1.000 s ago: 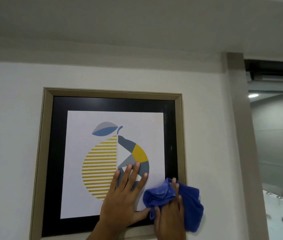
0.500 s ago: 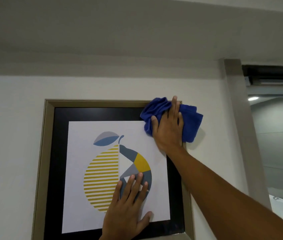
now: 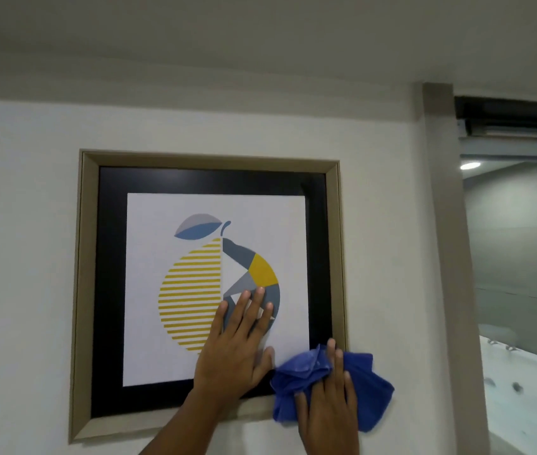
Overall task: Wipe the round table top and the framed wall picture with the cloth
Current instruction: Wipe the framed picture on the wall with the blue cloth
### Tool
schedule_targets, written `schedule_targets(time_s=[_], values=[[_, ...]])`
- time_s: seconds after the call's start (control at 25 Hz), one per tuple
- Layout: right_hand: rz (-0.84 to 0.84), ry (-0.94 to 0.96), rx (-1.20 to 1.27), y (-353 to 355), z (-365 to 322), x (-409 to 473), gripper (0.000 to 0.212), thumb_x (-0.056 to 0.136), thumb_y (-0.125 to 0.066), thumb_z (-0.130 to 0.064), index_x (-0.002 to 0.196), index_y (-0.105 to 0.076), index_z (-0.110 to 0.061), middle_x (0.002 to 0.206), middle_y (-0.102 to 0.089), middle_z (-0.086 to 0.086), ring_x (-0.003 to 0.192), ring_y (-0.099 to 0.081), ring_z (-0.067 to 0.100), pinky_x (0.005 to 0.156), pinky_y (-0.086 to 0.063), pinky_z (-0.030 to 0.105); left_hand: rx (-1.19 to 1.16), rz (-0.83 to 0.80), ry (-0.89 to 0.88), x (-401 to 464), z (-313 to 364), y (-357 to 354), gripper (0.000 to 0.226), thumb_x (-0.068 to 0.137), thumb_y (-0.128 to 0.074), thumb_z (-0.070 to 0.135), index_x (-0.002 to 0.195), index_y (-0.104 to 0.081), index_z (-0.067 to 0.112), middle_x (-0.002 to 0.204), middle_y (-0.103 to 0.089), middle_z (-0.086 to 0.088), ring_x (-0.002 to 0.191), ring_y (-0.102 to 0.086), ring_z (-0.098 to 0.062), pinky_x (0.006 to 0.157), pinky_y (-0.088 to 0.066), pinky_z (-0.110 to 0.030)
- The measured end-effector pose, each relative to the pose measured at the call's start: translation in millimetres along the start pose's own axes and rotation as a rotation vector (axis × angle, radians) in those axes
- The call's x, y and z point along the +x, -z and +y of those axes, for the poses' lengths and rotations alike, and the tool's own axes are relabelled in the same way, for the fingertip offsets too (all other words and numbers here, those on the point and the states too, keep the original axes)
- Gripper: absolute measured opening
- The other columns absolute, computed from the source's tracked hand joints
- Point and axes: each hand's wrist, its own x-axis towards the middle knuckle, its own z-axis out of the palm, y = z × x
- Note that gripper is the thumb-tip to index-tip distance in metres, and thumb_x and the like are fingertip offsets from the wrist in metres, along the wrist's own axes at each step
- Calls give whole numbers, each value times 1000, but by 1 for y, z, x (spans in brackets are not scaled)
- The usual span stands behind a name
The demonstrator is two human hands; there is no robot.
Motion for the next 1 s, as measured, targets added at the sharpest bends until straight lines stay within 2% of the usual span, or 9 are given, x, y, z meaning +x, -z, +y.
schedule_targets(time_s=[0.08, 0.16, 0.28, 0.36, 0.44, 0.56, 0.68, 0.8, 1.0], values=[[-36, -65, -60, 4, -5, 3, 75, 99, -1, -53, 155, -13, -5, 151, -41, 23, 133, -49, 42, 119, -8, 38, 16, -8, -2, 2, 1, 1, 75, 96, -41, 46, 160, -18, 15, 170, -7, -12, 156, -9, -31, 126, -3, -53], [-112, -191, 54, 5, -29, 7, 80, 97, 0, -61, 154, -13, -5, 125, -63, 32, 108, -66, 48, 109, -36, 49, 12, -18, 10, 2, 2, -1, 73, 97, -40, 44, 160, -19, 14, 170, -8, -13, 156, -8, -32, 126, -3, -55], [-120, -236, 272, 5, -64, 5, 85, 94, -6, -69, 144, -23, -2, 126, -63, 32, 108, -65, 50, 94, -48, 60, 3, -21, 7, 5, 3, -1, 71, 98, -39, 41, 160, -17, 13, 170, -9, -13, 157, -7, -32, 126, 0, -55], [-147, -230, 239, 4, -59, -5, 89, 93, -7, -70, 143, -30, 0, 134, -59, 28, 115, -63, 47, 94, -48, 57, -2, -15, 8, 2, 1, -2, 71, 99, -39, 41, 160, -18, 13, 170, -8, -13, 157, -6, -32, 126, -1, -54], [-192, -179, 109, 11, -39, -2, 92, 93, 0, -67, 149, -29, -1, 147, -49, 23, 131, -52, 42, 108, -39, 52, 1, -9, -4, 3, 0, -3, 71, 98, -39, 41, 160, -19, 13, 170, -6, -13, 157, -5, -32, 126, -2, -54], [-35, -15, -144, 14, 3, 6, 79, 100, 0, -52, 144, -43, -3, 151, -44, 22, 137, -44, 41, 113, -19, 47, -11, 0, -2, 1, -1, -3, 71, 98, -39, 40, 160, -19, 14, 171, -8, -12, 157, -6, -31, 126, -4, -54], [43, 193, -365, 20, 37, 13, 53, 100, -36, -34, 143, -48, -6, 159, -25, 20, 146, -25, 39, 117, -10, 48, -15, 4, 1, 1, 0, -2, 70, 98, -39, 40, 160, -20, 14, 170, -9, -12, 157, -7, -31, 126, -5, -54], [77, 263, -371, 45, 32, 45, 70, 88, -68, -24, 149, -39, -9, 162, -12, 18, 150, -12, 36, 119, -12, 48, -19, -3, 2, 2, 1, 1, 69, 99, -38, 40, 160, -21, 14, 170, -10, -12, 157, -7, -31, 126, -4, -54], [306, 142, -274, 120, -36, 196, 67, 99, -49, -26, 155, -18, -8, 166, 2, 16, 153, 0, 32, 117, -19, 48, -24, -3, 9, 3, 1, 1, 68, 99, -40, 40, 160, -22, 14, 169, -13, -12, 157, -8, -31, 126, -8, -55]])
